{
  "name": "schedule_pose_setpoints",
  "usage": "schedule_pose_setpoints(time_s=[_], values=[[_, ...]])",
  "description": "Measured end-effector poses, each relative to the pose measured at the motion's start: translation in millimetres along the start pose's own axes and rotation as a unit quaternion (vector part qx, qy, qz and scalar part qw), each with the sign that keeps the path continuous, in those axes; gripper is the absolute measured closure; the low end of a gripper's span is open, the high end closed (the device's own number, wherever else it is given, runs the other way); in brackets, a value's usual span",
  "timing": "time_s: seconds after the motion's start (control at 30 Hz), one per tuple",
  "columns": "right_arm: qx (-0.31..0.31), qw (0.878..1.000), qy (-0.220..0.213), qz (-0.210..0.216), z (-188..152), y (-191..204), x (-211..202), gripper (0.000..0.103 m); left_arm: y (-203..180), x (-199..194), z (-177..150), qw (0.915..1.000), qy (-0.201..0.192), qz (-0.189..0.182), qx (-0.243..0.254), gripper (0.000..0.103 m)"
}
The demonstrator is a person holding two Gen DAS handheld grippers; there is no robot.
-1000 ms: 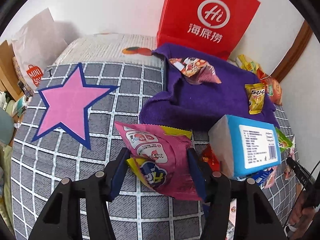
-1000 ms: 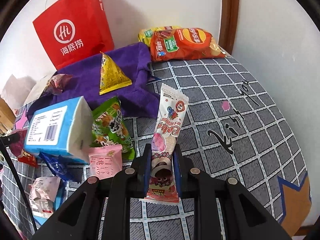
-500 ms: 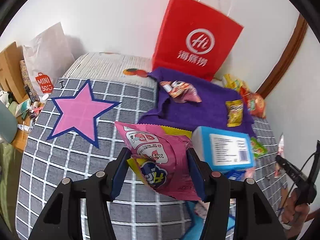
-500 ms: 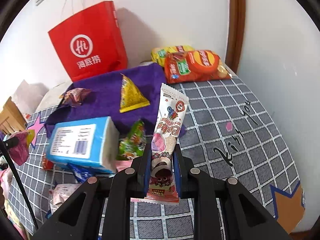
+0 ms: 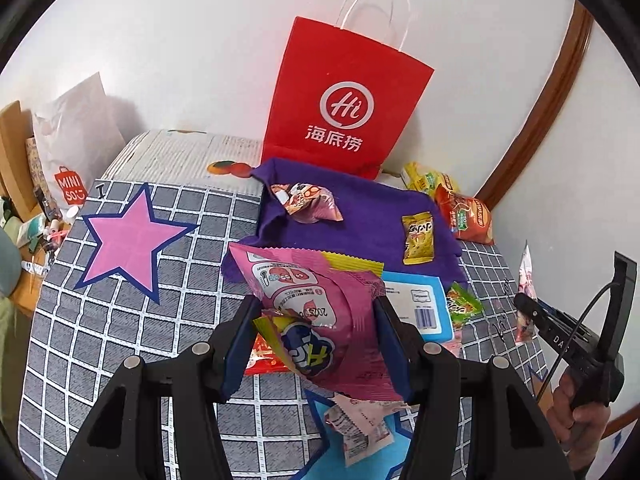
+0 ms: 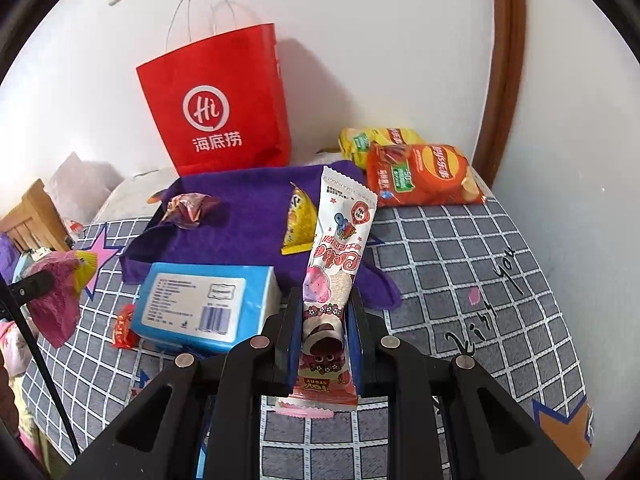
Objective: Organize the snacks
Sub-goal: 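Grasp the pink bag with blue logo with the left tool while the right tool lifts the stick candy, then carry the stick candy and the pink bag toward the purple towel with both tools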
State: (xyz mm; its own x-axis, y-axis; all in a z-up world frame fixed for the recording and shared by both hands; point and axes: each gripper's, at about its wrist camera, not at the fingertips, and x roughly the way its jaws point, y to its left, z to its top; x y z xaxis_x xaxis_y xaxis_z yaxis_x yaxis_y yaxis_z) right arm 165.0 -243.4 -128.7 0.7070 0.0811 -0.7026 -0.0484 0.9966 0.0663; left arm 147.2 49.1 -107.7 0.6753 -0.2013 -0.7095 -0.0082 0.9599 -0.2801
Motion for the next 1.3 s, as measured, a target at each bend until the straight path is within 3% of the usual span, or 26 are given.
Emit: schedule_pose_setpoints(time_s=[0.37, 1.3], values=[[-0.017, 1.000, -0.020, 0.002, 18.9, 8.8, -14.2, 0.083, -15.5, 0.4, -0.8, 0.9999, -0.001, -0.016, 0.006, 0.048], [-0.013, 1.000, -0.025, 0.004, 24.8, 8.8, -12.4, 0.083, -25.4, 7.8, -0.5, 0.9996, 0.003, -0.025, 0.015, 0.048]])
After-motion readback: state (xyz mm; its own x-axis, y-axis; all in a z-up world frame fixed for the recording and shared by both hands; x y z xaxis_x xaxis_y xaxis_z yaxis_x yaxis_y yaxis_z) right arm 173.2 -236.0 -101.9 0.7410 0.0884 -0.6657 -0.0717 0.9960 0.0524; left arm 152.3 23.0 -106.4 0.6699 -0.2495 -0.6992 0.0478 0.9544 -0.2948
